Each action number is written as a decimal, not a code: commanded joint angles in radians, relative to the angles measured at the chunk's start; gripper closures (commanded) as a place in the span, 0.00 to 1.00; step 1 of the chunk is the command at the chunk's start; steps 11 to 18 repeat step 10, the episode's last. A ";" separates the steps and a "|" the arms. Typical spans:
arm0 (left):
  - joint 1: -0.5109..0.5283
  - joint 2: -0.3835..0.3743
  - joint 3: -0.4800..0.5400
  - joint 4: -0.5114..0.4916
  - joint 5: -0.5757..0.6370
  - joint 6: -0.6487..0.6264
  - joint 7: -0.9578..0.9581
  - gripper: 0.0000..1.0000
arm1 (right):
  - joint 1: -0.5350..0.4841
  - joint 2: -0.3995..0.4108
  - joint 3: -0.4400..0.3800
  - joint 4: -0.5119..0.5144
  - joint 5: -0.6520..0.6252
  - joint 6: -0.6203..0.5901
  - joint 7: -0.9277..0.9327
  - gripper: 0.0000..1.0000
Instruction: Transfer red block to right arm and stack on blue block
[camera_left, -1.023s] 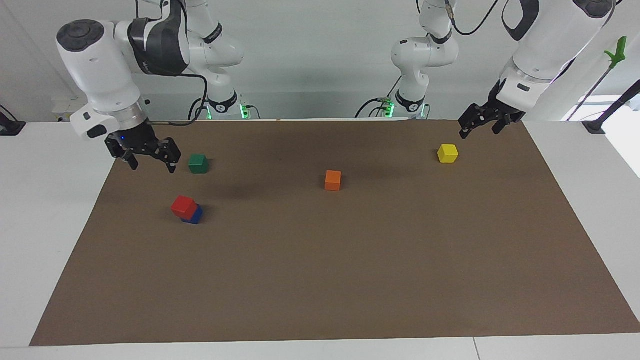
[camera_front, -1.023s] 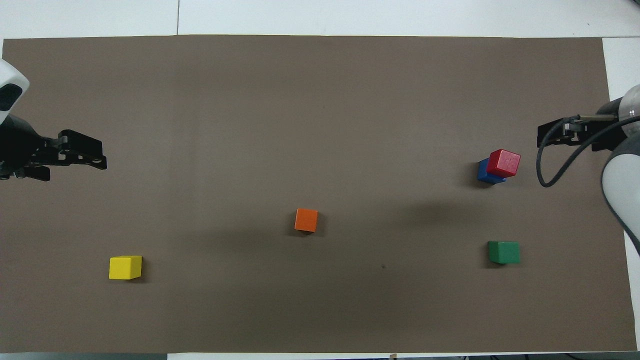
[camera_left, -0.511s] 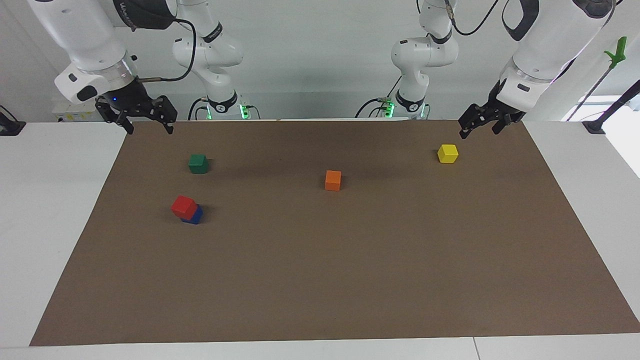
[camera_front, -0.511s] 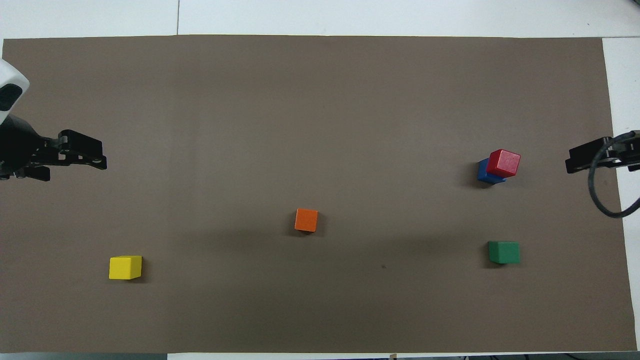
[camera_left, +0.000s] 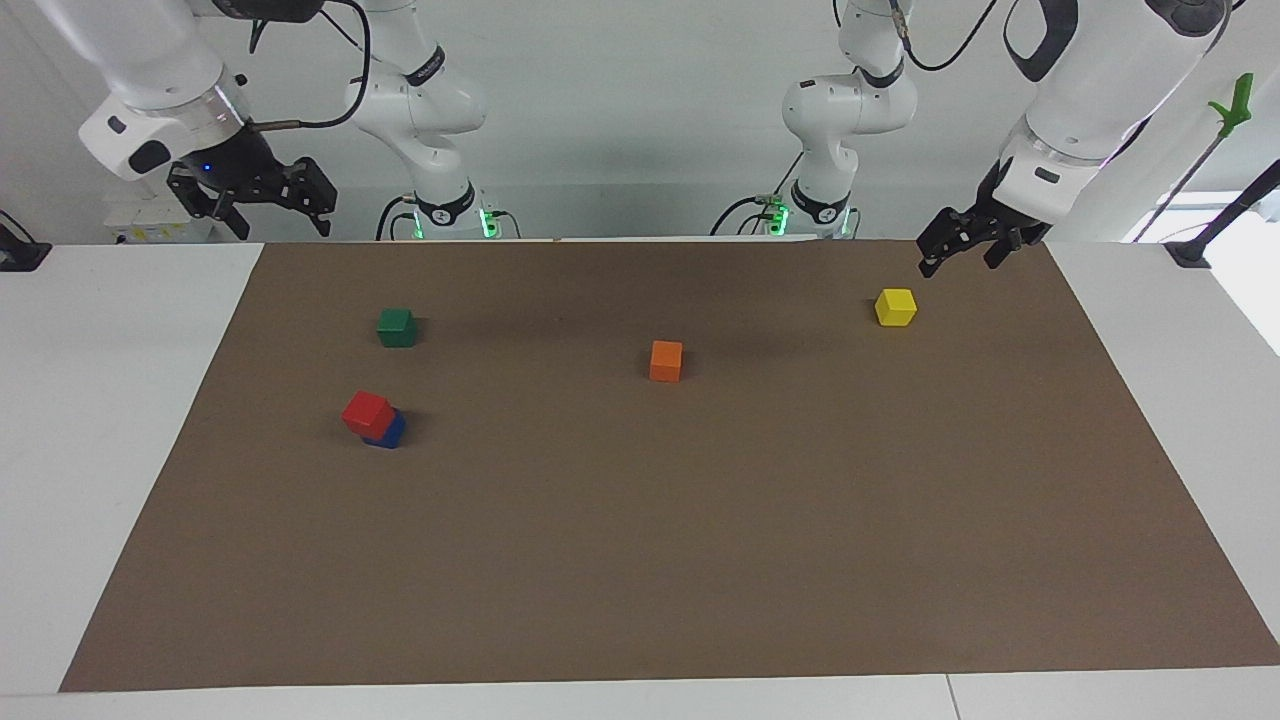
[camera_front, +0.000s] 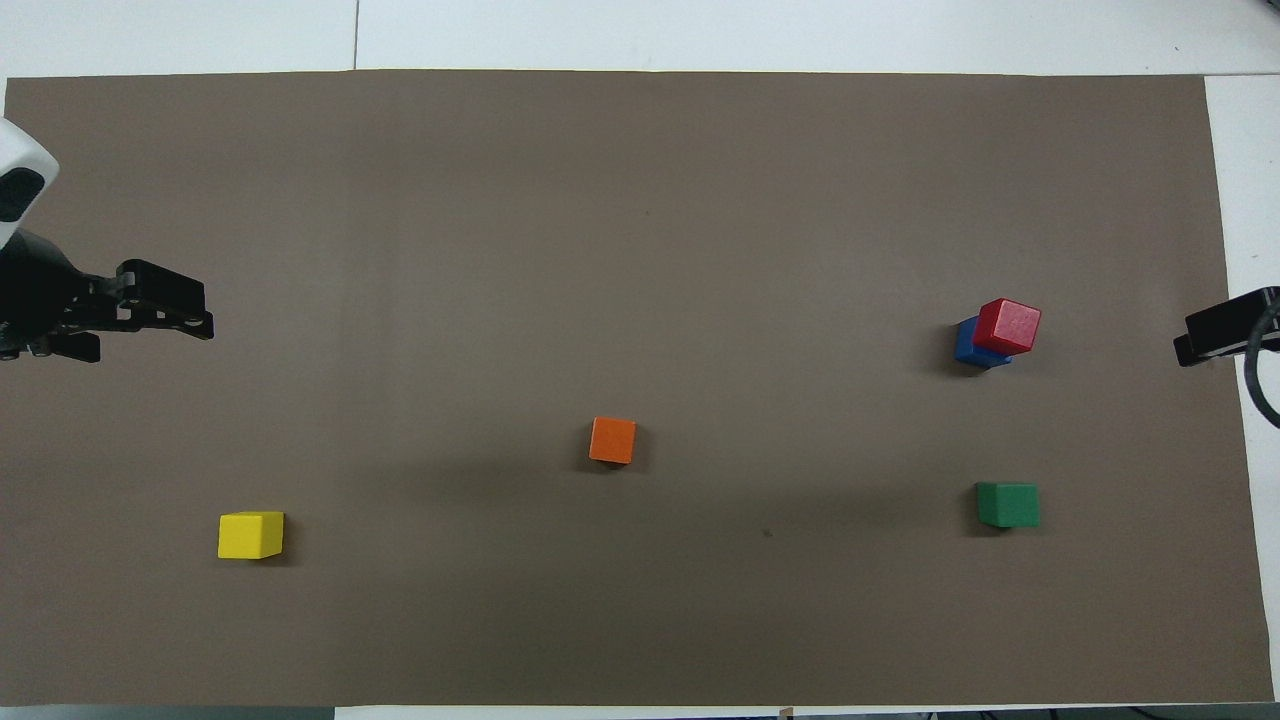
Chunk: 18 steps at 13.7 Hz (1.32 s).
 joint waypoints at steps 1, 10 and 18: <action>0.001 -0.023 0.004 -0.024 0.000 -0.007 -0.001 0.00 | -0.010 -0.008 -0.008 -0.036 -0.001 0.089 0.015 0.00; 0.001 -0.025 0.004 -0.024 0.000 -0.007 -0.001 0.00 | -0.013 -0.020 -0.006 -0.059 -0.016 0.119 0.046 0.00; 0.001 -0.025 0.004 -0.024 0.000 -0.007 -0.001 0.00 | -0.013 -0.020 -0.006 -0.059 -0.016 0.119 0.046 0.00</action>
